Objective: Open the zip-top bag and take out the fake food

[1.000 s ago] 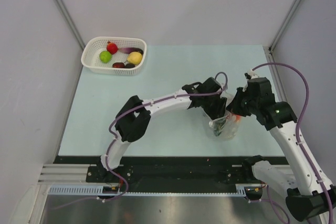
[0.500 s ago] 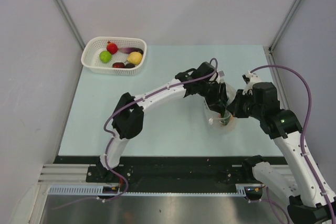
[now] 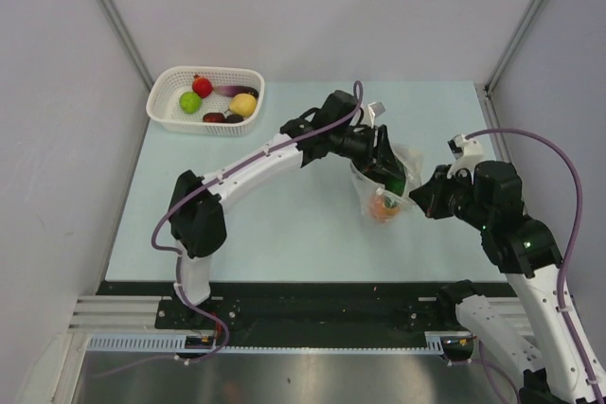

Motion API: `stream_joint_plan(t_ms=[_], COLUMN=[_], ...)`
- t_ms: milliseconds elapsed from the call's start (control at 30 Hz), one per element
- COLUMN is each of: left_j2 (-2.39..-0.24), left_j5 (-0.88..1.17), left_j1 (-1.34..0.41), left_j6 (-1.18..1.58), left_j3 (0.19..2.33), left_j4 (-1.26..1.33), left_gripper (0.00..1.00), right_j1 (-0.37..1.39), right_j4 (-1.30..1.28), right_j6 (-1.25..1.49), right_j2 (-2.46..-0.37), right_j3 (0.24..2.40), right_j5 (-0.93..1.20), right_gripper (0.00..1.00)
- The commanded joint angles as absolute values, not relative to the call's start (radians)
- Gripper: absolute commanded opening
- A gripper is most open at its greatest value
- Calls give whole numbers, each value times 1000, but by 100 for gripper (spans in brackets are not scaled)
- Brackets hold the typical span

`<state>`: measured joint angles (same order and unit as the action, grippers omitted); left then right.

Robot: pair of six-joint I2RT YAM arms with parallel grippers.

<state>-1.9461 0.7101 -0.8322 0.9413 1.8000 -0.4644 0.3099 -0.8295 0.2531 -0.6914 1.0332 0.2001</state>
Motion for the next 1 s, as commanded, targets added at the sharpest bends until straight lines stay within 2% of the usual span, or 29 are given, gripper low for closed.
stream_joint_plan(t_ms=[0, 100, 200, 367, 500, 567, 667, 767, 967], left_j2=[-1913, -1950, -1965, -1957, -1951, -1942, -1927, -1905, -1893], left_j5=[585, 560, 554, 442, 558, 706, 802, 824, 874], left_j1=[-827, -828, -838, -844, -841, -848, -873, -891, -913], left_j6=[876, 867, 862, 773, 823, 923, 965, 905, 805], left_j3=[1841, 1902, 1959, 2026, 1967, 1896, 1873, 1873, 1862], left_j4=[-462, -482, -492, -594, -545, -480, -445, -488, -589], left_gripper=[0, 0, 0, 0, 0, 0, 0, 0, 0], right_j1=[305, 307, 305, 276, 268, 265, 264, 262, 250], right_j4=[-818, -815, -825, -798, -902, -887, -838, -809, -739], right_j6=[258, 268, 278, 327, 379, 393, 403, 417, 402], right_j2=[-663, -684, -695, -699, -729, -718, -741, -785, -856], right_j3=[1025, 1012, 1012, 1017, 1022, 1025, 1038, 1045, 1072], right_j5=[291, 365, 353, 426, 191, 80, -4, -139, -198], right_gripper=[0, 0, 0, 0, 0, 0, 0, 0, 0])
